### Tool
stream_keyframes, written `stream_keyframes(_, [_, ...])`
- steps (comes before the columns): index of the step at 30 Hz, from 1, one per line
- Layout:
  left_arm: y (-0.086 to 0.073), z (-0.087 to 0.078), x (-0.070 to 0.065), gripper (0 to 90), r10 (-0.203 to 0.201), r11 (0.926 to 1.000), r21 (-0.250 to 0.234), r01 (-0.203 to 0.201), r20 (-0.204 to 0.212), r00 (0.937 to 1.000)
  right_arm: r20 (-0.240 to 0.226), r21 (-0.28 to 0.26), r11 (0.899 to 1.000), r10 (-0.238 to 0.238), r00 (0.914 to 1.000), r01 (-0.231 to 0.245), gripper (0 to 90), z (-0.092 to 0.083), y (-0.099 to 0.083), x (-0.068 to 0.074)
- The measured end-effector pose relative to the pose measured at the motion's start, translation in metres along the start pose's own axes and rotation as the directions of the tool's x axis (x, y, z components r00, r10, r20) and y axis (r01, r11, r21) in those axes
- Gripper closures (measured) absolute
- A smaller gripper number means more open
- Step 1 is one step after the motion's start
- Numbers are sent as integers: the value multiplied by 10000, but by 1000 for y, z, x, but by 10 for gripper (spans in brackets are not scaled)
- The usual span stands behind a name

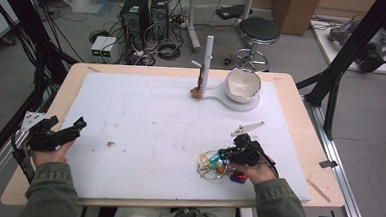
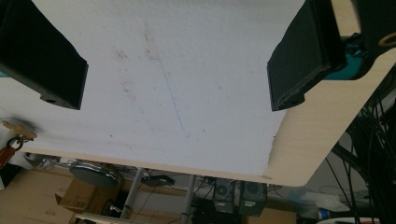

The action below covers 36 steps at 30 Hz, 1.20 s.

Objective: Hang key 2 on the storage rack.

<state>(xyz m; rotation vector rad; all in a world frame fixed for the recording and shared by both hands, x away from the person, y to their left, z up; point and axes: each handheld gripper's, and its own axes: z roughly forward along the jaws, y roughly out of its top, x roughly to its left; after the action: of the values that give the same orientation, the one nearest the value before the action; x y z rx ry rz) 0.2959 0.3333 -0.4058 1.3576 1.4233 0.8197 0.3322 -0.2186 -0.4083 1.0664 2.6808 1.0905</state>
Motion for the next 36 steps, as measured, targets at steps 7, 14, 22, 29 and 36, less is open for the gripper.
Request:
stream_keyframes(7, [0,0,0,56,-9,10000,-11,9,17,10000,-749,-659,9960,560,9956,-609,862,-7,1,-3])
stream_keyframes(14, [0,0,1,56,-14,10000,-37,14,13,10000,-1398,-1132,9894,747,9874,-909,865,-14,4,-4])
stream_keyframes(22, [0,0,0,56,-92,9999,-89,93,82,9999,-1584,-1568,9832,689,9850,-940,868,-22,7,-2])
stream_keyframes(29, [0,1,3,56,-162,9998,-131,163,90,9998,-1524,-2018,9724,868,9845,-1170,868,-32,8,-4])
stream_keyframes(36, [0,0,4,56,-263,9995,-174,264,107,9996,-1409,-2052,9724,834,9865,-1115,868,-32,11,-7])
